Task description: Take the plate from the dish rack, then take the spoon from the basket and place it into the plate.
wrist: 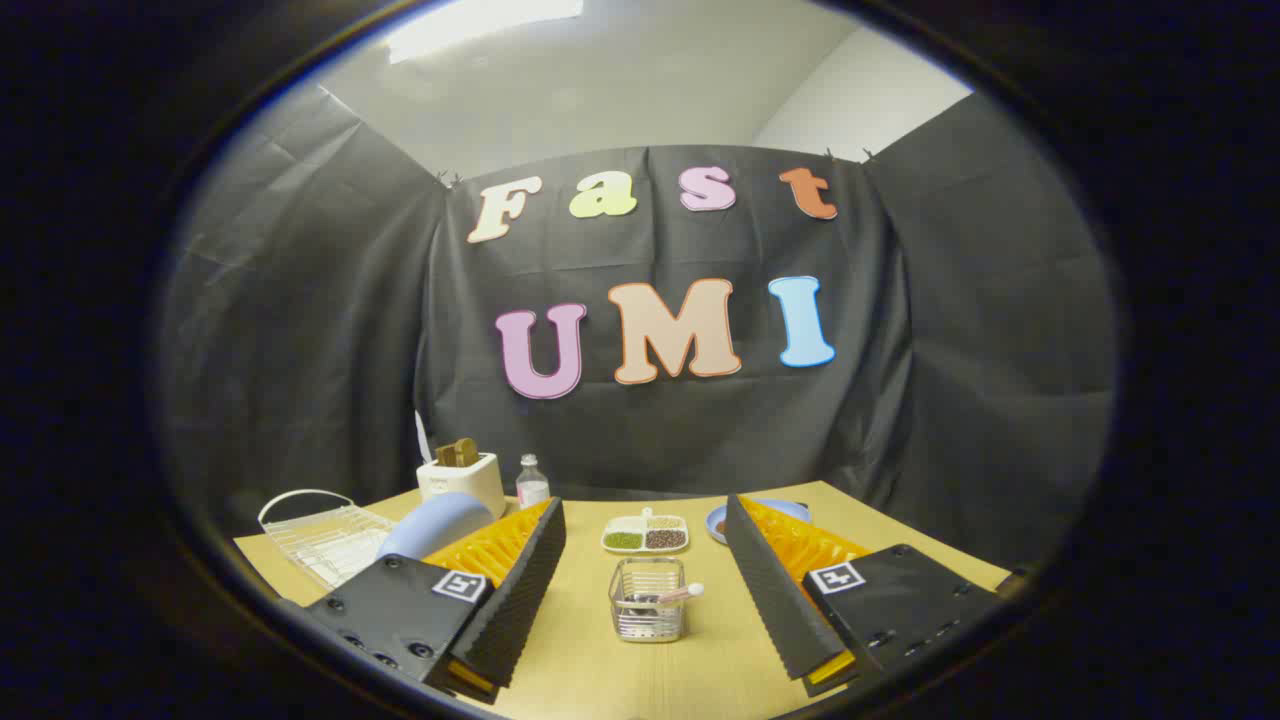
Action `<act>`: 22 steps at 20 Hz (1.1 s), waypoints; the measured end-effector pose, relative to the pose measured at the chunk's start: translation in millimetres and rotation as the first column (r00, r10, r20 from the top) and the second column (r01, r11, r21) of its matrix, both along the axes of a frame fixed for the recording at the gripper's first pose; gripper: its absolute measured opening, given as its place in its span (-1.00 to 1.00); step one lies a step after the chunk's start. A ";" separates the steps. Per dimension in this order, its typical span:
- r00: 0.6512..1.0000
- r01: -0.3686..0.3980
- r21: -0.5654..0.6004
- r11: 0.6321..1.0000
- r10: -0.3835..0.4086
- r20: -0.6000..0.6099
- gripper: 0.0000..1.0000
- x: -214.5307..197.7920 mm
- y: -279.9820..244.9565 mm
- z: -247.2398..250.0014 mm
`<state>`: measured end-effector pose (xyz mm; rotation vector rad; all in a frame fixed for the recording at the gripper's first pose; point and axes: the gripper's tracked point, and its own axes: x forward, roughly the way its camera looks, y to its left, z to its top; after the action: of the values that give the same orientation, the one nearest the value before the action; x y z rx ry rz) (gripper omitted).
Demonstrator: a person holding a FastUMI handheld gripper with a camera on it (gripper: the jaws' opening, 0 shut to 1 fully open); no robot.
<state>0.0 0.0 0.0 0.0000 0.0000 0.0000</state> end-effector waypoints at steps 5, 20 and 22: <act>1.000 0.014 0.016 1.000 -0.014 0.006 1.00 -1.2 -2.2 4.3; 0.999 0.043 0.000 0.999 -0.043 0.007 1.00 0.4 0.3 25.2; 0.999 0.040 -0.011 0.999 -0.040 0.005 1.00 -1.7 5.1 26.3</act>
<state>-1.7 5.1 26.3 -0.0116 -0.0051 -0.0398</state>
